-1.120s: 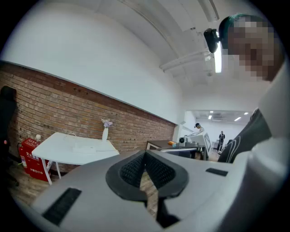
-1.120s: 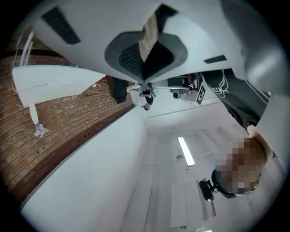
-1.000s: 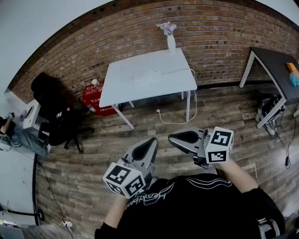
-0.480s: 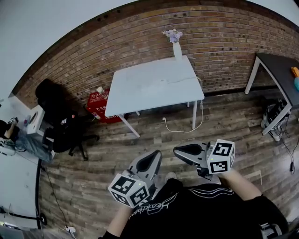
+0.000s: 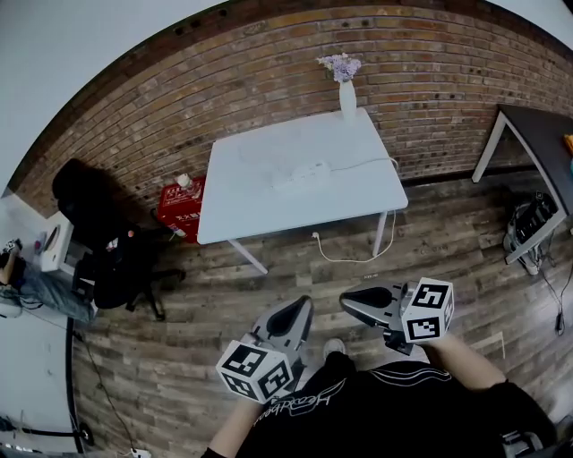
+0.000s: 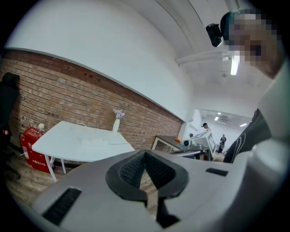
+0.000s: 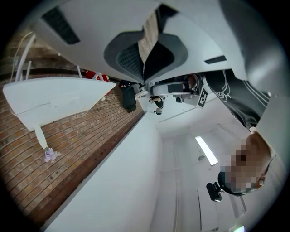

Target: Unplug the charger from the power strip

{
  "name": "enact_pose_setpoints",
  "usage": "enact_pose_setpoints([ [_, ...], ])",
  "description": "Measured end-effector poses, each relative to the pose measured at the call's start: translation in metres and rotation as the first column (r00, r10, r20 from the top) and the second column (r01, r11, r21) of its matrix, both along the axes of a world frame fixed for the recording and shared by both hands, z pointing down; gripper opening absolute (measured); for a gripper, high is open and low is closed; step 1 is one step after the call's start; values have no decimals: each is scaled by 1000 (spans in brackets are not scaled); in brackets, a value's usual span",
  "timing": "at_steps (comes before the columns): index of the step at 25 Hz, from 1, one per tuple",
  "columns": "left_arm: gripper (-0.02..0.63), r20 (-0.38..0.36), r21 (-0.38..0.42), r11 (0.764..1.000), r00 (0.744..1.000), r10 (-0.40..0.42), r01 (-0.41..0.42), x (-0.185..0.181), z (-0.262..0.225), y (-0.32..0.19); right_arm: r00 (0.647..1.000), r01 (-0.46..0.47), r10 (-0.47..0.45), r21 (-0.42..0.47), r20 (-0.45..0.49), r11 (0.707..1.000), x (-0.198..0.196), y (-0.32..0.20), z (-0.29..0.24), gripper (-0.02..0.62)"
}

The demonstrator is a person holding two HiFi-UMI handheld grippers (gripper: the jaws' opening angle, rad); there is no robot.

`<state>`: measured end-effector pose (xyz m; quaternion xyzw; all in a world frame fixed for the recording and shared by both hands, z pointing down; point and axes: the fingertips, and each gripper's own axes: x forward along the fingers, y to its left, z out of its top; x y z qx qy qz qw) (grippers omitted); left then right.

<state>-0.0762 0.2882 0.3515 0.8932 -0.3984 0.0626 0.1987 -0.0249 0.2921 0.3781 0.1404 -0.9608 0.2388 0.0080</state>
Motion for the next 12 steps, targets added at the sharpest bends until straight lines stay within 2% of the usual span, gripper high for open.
enact_pose_setpoints([
  [6,3,11,-20,1000,1000,19,-19,-36,17,-86,999,-39,37,-65,-34,997,-27,-79,19,-3],
  [12,4,-8,-26,1000,1000,10,-10,-78,26,-158,993,-98,93,-66,-71,993,-49,-141,21,-3],
])
